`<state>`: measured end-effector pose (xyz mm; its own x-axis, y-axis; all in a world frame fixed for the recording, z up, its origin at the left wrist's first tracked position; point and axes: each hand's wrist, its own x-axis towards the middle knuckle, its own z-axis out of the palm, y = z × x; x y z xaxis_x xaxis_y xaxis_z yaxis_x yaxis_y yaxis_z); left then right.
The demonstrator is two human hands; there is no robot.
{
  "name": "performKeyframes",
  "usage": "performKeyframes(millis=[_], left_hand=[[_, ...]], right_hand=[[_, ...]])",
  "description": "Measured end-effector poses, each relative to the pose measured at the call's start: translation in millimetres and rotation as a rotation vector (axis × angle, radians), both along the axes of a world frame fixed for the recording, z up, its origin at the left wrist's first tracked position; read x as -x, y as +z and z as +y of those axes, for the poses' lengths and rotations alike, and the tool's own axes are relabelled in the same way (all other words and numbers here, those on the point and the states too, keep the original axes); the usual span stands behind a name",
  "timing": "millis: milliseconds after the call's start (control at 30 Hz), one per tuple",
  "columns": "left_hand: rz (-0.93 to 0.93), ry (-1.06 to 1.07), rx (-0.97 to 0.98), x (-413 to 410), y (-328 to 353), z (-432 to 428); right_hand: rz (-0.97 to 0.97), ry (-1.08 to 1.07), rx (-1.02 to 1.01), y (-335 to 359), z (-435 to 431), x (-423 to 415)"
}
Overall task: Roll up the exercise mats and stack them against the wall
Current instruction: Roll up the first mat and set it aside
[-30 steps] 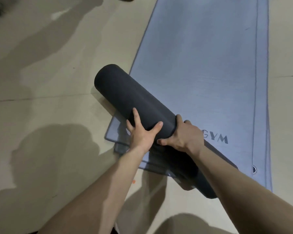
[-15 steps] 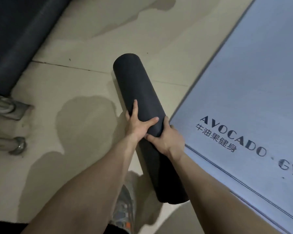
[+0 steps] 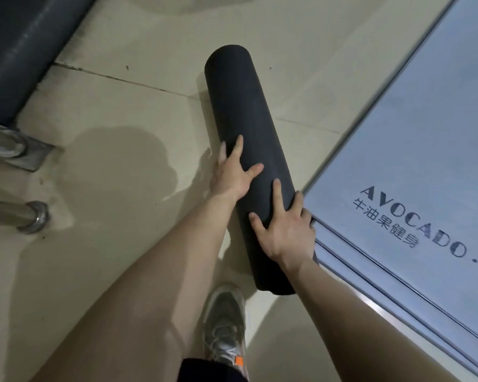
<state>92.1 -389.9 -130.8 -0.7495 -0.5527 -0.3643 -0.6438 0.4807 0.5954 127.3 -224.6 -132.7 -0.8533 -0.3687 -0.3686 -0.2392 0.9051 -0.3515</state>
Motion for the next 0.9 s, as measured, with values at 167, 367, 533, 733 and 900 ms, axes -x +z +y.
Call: performKeyframes(millis=[167,367,533,733,900], left_hand=[[-0.023,-0.273,0.172,-19,-15,8],[0.002,-0.384,0.353,8,-53,36],[-0.075,-0.404,0.346,13,-61,36],[-0.134,-0.418,0.184,20,-35,26],[-0.049,-0.416,0.17,16,-17,0]], right_hand=[[0.066,-0.014,0.002,4,-14,-17],[0.087,-0.055,-0.03,-41,18,10],[-0.017,-0.043,-0.01,-38,19,20],[-0.117,0.024,0.145,-20,16,50],[-0.048,0.088,0.194,-11,-4,80]])
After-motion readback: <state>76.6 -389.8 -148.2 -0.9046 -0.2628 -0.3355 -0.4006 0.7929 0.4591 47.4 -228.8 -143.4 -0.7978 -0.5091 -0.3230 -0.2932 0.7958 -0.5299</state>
